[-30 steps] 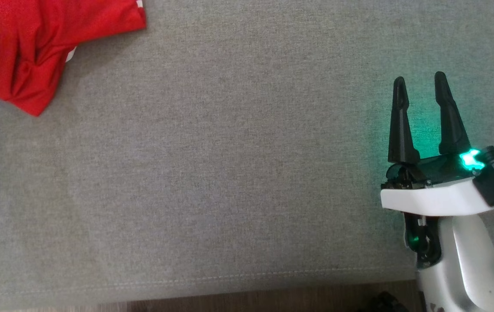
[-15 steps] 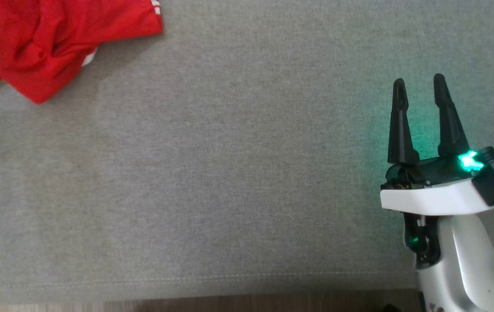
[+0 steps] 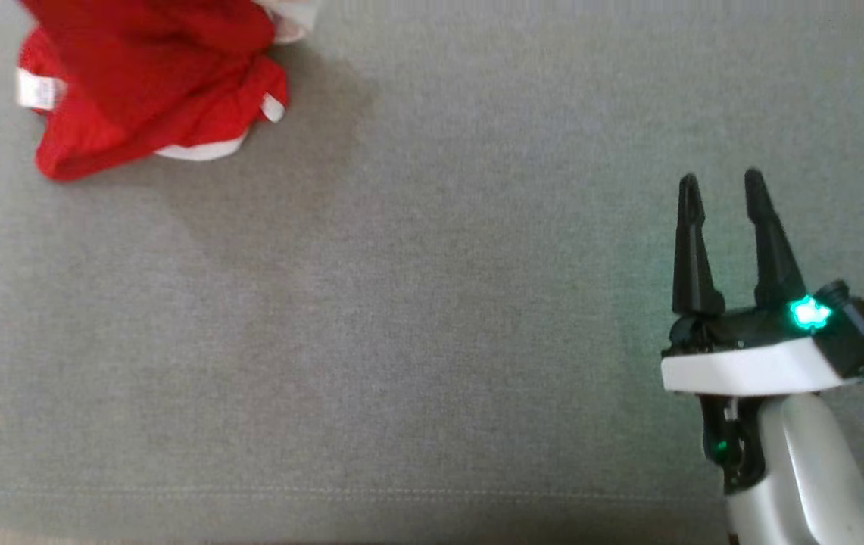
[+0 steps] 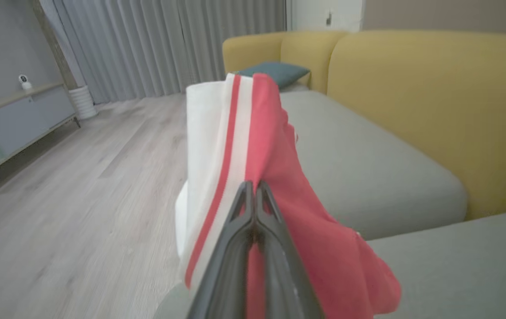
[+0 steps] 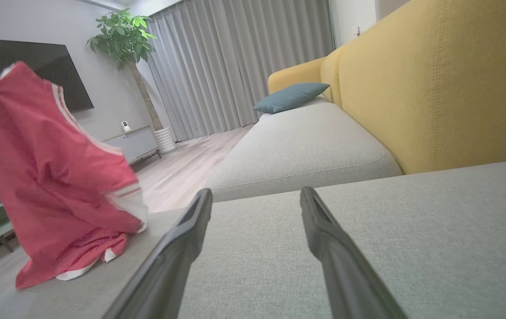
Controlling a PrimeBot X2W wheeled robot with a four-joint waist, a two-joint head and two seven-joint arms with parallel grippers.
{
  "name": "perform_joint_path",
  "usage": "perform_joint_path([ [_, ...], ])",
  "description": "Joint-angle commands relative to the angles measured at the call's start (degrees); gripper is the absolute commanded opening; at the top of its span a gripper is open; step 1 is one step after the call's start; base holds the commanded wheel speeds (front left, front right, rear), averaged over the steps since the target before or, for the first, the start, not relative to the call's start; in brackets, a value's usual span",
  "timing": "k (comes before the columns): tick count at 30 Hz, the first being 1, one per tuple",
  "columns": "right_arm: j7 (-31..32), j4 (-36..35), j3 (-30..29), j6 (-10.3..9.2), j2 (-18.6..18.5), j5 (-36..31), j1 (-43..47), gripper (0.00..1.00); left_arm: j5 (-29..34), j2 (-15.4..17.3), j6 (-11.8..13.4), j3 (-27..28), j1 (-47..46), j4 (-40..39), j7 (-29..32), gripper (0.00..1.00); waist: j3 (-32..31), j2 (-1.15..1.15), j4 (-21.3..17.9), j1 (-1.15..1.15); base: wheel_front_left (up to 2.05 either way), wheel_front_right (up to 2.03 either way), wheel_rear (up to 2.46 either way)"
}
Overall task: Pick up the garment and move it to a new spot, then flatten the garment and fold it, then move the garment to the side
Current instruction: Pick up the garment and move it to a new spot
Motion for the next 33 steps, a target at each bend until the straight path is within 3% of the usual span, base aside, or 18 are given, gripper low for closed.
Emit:
perform_joint_path([
  [1,-0.37,-1.26,1.15,0.43,0.10,0.57,0.99,1.00,-1.00,1.06,0.22,2.69,-3.68,-3.58,-1.75,0.00,-4.25,0.00,0.90,0.00,0.00,0.00,0.00],
  [6,-0.37,-0.65,1.34,0.43,0.10,1.35,2.15,1.00,-0.85,-0.76,2.26,2.42,-2.00,-8.61,-3.45,0.00,-8.39,0.00,0.27,0.00,0.00,0.00,0.00],
  [18,-0.37,-1.27,2.76,0.43,0.10,3.37,4.13,1.00,-2.79,-5.23,11.49,0.93,7.38,-29.68,-0.65,0.00,-13.32,0.00,-5.48,0.00,0.00,0.00,0.00],
  [23,-0.37,-1.27,3.01,0.43,0.10,3.98,4.49,1.00,-4.72,-10.42,14.84,-0.01,9.22,-38.78,0.43,0.00,-14.36,0.00,-8.54,0.00,0.00,0.00,0.00],
  [27,-0.37,-1.15,2.94,0.43,0.10,4.98,4.68,1.00,-6.74,-16.76,17.42,-0.05,9.64,-42.64,-0.92,0.00,-15.12,0.00,-11.08,0.00,0.00,0.00,0.00],
  [30,-0.37,-1.09,3.65,0.43,0.10,5.57,4.76,1.00,-7.18,-21.97,17.43,-1.65,8.41,-44.12,-2.17,0.00,-15.53,0.00,-13.21,0.00,0.00,0.00,0.00],
  [33,-0.37,-1.22,3.98,0.43,0.10,5.72,5.30,1.00,-8.12,-24.90,17.08,-1.97,7.81,-45.07,-3.68,0.00,-15.33,0.00,-14.13,0.00,0.00,0.00,0.00],
])
